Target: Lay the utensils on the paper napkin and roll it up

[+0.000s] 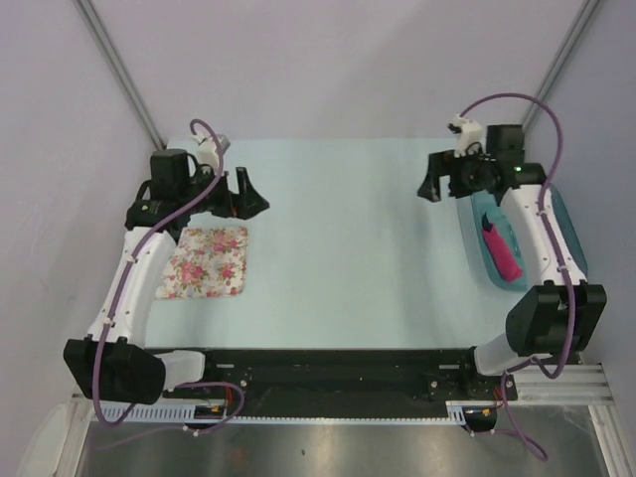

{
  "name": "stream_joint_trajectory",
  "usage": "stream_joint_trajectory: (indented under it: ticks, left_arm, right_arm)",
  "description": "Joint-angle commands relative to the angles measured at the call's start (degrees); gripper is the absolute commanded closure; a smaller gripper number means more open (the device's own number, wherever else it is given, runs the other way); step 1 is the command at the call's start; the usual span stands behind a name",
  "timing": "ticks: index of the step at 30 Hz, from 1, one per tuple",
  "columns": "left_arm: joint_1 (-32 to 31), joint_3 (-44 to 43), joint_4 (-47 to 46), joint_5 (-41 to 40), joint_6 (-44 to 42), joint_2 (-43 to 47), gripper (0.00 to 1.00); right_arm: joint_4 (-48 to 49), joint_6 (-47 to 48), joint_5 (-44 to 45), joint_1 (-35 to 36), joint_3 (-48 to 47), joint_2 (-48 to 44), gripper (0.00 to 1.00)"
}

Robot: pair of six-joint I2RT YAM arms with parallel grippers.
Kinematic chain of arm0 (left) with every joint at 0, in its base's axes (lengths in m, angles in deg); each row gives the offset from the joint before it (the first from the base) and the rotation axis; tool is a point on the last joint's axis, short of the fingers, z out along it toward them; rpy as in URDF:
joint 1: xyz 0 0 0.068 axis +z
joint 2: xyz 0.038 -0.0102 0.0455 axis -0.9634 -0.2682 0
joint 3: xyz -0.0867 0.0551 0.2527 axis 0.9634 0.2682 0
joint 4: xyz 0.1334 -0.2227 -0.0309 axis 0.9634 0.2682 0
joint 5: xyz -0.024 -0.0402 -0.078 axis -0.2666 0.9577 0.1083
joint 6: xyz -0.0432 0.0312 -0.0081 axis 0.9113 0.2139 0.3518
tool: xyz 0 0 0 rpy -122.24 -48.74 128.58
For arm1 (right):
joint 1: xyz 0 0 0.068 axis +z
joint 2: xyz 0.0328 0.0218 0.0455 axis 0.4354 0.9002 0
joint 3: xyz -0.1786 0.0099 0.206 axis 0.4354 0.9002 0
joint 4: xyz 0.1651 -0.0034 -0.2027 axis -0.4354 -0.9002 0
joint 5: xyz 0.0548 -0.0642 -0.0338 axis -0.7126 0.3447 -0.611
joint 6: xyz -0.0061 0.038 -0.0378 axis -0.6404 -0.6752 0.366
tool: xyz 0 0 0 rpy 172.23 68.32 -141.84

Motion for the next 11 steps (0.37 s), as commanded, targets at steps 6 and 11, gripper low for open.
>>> stream_joint_trajectory:
  ticks: [6,11]
  left_arm:
    - [6.81,7.17,10.01,-13.09,-6.63,6.48,0.0]
    - [6.81,13.42,9.66,-15.38,-8.65,13.24,0.0]
  right_arm:
    - [13.75,-13.96,14.64,25.54,13.29,-8.98,0.0]
    - [13.22,-13.78,12.11,24.78,17.43,-11.71,0.0]
